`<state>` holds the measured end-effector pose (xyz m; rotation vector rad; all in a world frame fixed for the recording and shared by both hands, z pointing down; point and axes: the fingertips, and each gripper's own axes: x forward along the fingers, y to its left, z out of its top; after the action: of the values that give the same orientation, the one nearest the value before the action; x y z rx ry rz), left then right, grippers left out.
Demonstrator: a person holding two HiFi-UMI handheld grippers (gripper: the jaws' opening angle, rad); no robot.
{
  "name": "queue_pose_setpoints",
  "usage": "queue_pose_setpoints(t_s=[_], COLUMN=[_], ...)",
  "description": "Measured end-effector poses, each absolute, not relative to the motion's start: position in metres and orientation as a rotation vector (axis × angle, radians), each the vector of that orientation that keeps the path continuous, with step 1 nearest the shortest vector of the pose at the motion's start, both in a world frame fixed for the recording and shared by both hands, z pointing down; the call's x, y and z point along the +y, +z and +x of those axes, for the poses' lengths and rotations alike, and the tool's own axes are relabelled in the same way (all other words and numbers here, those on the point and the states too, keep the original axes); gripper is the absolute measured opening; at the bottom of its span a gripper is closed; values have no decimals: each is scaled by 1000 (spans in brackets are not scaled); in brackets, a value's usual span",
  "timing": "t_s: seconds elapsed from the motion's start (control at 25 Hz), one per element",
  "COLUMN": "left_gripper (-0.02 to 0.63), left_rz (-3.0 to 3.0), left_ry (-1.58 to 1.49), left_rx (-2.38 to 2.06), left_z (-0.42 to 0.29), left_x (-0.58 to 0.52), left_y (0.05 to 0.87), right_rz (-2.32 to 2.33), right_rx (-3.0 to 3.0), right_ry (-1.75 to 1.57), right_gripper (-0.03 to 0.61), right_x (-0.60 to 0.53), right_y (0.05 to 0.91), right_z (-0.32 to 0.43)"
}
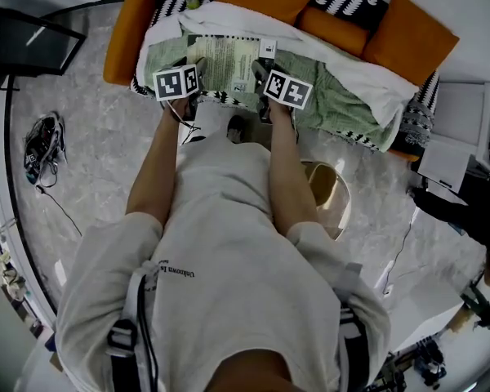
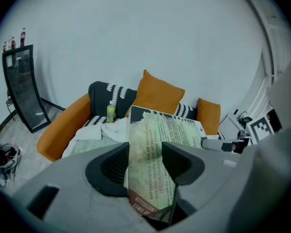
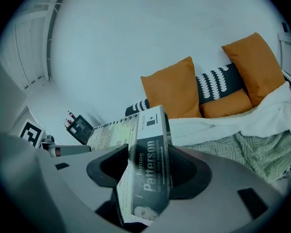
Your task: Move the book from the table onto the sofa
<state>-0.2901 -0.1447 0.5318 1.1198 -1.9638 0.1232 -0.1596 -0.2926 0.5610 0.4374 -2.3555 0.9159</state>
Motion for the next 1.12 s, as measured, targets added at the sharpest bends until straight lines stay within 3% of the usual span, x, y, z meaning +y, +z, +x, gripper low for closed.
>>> queue_pose_setpoints(t_s=[1.12], left_gripper=[210], left_rz=[1137], left_ry=[145], left_rx=[-1954], left_z=[-290], left_x=[-155], left_y=[534], right_rz=[420], right_rx=[-2354], right_ry=[976], right_gripper=[229], right_x=[-303], right_y=[565], right_z=[-155])
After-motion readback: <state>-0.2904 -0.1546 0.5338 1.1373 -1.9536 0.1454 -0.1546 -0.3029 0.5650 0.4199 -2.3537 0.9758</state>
